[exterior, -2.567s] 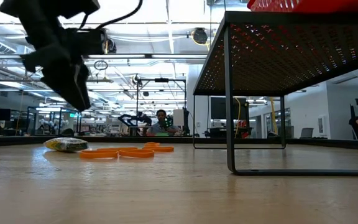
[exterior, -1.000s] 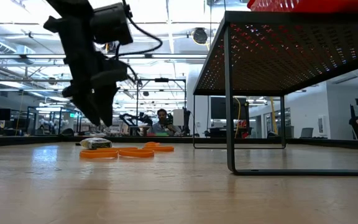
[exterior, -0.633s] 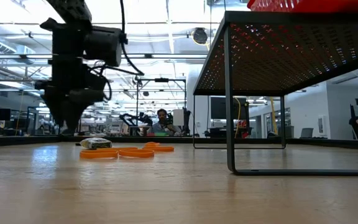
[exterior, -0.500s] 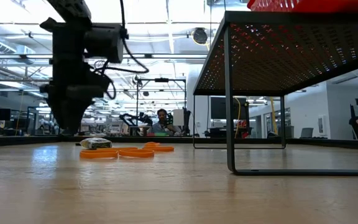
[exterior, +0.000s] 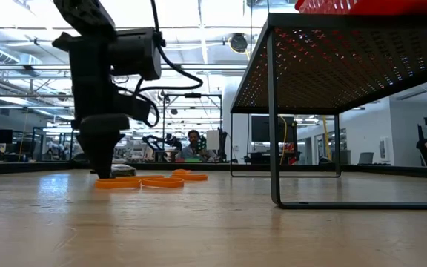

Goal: Pick & Place Office Desk Supplies
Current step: Put the yellow pack of crayons into the bottom red bin on the shelf

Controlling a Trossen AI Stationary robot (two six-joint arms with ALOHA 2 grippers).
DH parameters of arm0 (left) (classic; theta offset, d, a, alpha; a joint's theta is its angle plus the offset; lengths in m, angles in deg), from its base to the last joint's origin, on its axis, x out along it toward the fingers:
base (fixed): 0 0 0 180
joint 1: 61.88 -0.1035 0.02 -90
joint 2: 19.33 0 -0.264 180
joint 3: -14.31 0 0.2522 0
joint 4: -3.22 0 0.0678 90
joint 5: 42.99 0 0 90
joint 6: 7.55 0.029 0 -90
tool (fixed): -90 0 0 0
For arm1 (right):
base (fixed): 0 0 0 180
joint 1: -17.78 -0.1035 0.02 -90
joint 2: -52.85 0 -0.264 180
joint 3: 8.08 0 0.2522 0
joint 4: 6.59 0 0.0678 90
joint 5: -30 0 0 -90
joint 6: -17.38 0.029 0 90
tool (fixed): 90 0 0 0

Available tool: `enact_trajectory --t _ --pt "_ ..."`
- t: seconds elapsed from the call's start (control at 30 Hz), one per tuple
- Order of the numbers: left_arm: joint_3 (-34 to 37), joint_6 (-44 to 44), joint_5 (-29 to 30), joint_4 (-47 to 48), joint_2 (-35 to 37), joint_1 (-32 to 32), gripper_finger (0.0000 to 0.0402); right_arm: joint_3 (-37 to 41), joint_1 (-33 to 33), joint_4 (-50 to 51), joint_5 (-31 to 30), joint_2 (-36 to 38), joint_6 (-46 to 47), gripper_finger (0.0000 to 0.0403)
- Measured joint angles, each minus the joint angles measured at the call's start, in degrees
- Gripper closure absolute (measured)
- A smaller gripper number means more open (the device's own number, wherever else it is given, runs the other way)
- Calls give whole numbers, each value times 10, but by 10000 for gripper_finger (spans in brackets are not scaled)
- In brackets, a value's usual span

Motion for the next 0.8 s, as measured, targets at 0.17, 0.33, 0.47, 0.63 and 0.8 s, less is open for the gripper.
enact_trajectory --t 0.17,0.33,0.47,0.63,0.8 --pt "1 -75 -19 -3 0 -24 160 0 0 0 0 0 0 402" --pt "4 -164 -17 -27 16 -52 160 0 0 0 0 0 0 402" --pt "3 -166 4 -116 25 -71 160 0 0 0 0 0 0 402" --pt "3 -53 -44 -181 24 -82 160 0 0 0 0 0 3 402" --pt "3 120 -69 -182 27 -98 160 0 0 6 0 0 9 402"
